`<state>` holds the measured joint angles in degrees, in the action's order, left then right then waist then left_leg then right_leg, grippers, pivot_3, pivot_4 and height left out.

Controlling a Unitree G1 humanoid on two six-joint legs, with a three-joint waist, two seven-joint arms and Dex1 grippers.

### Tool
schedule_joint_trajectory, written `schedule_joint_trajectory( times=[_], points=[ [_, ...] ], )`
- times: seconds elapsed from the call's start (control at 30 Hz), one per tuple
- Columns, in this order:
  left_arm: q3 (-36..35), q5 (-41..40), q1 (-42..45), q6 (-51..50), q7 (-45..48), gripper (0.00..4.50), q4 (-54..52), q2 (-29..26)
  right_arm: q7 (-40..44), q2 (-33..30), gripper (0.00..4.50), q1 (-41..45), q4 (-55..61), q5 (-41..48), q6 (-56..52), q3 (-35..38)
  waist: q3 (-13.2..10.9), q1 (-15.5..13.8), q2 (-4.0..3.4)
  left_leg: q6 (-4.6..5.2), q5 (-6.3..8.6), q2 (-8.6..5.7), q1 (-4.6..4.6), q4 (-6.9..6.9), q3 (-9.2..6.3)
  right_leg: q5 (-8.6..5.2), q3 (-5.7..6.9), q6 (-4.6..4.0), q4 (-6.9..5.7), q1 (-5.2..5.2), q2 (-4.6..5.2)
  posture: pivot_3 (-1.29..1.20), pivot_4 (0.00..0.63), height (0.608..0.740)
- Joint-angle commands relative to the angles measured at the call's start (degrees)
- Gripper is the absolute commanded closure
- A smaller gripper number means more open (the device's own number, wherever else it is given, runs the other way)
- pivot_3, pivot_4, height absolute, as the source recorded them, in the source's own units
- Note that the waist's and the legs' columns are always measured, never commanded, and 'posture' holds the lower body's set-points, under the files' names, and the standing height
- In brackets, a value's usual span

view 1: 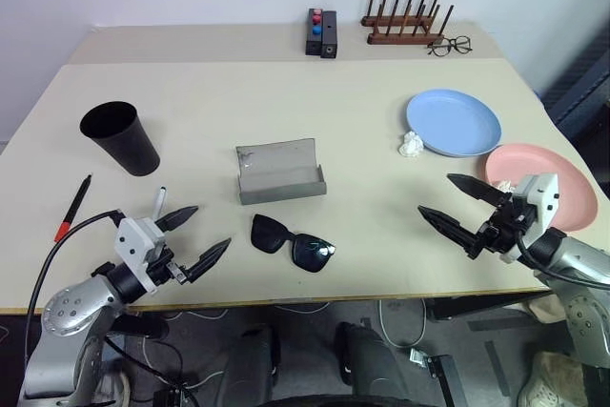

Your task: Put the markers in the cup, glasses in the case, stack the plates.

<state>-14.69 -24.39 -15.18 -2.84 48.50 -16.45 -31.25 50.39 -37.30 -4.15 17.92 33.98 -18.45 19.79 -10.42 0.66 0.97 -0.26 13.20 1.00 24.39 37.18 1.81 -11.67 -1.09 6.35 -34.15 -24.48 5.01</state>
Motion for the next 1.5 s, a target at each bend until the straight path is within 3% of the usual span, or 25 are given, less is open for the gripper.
schedule_joint_trajectory(
  times=[0.03, 0.43, 0.63, 0.83, 1.0, 1.23, 1.5],
  points=[
    [-1.5, -0.8, -0.9, 2.0, 1.2, 0.0, -0.9, -0.7, 0.5, -0.5, 0.05, 1.4, 0.4, -0.1, 0.4, -0.9, 0.0, 0.0, 0.0, 0.0, 0.0, 0.0, 0.0, 0.0, 0.0, 0.0, 0.0, 0.0, 0.0, 0.0, 0.0, 0.0, 0.15, 0.74],
    [-2.4, -2.0, -3.5, -0.6, -4.1, 0.0, -6.1, 0.8, 4.7, 0.2, 0.05, 6.4, -8.0, -1.7, 4.2, -4.3, 0.0, -0.1, 0.01, 0.0, 0.0, 0.0, 0.01, 0.0, -0.01, 0.0, 0.0, 0.0, 0.01, 0.0, 0.01, 0.0, 0.15, 0.74],
    [-6.4, -12.9, -1.5, -16.0, -14.4, 0.0, -12.1, 1.9, 12.3, 0.2, 0.05, 15.4, -10.2, -1.5, 3.4, -11.6, 0.0, 0.3, 0.0, 0.01, 0.0, 0.02, -0.03, 0.05, -0.05, 0.0, 0.0, 0.01, -0.11, 0.0, -0.06, 0.0, 0.15, 0.74],
    [-11.7, -20.9, 1.5, -29.6, -23.5, 0.0, -15.7, -1.6, 21.5, 0.7, 0.05, 21.5, -10.0, -3.6, 4.3, -21.8, 0.0, 0.0, 0.04, 0.02, -0.01, -0.04, -0.01, 0.07, -0.03, 0.0, 0.05, 0.01, -0.14, 0.03, -0.2, 0.0, 0.15, 0.74],
    [-15.6, -28.2, 1.2, -37.7, -30.7, 0.0, -20.6, -3.2, 22.5, 3.2, 0.05, 26.2, -8.9, -2.6, 2.4, -25.1, 0.0, 0.0, 0.05, 0.01, -0.01, -0.03, -0.01, 0.11, -0.1, 0.0, 0.02, 0.01, -0.15, 0.04, -0.19, 0.0, 0.15, 0.74],
    [-18.2, -31.0, 2.8, -45.8, -42.3, 0.0, -23.5, -5.3, 20.9, 6.5, 0.05, 33.2, -9.7, -2.6, -0.1, -26.4, 0.0, 0.0, 0.08, 0.0, -0.01, -0.04, -0.04, 0.1, -0.1, 0.0, 0.03, 0.0, -0.2, 0.03, -0.24, 0.0, 0.15, 0.74],
    [-18.5, -44.2, 13.9, -60.0, -59.8, 0.0, -19.2, -9.8, 21.4, 8.8, 0.05, 34.2, -11.0, -4.4, 2.4, -27.4, 0.0, 0.0, 0.11, -0.01, -0.02, -0.05, -0.05, 0.1, -0.19, 0.01, 0.03, 0.0, -0.23, 0.05, -0.24, 0.0, 0.15, 0.74]
  ],
)
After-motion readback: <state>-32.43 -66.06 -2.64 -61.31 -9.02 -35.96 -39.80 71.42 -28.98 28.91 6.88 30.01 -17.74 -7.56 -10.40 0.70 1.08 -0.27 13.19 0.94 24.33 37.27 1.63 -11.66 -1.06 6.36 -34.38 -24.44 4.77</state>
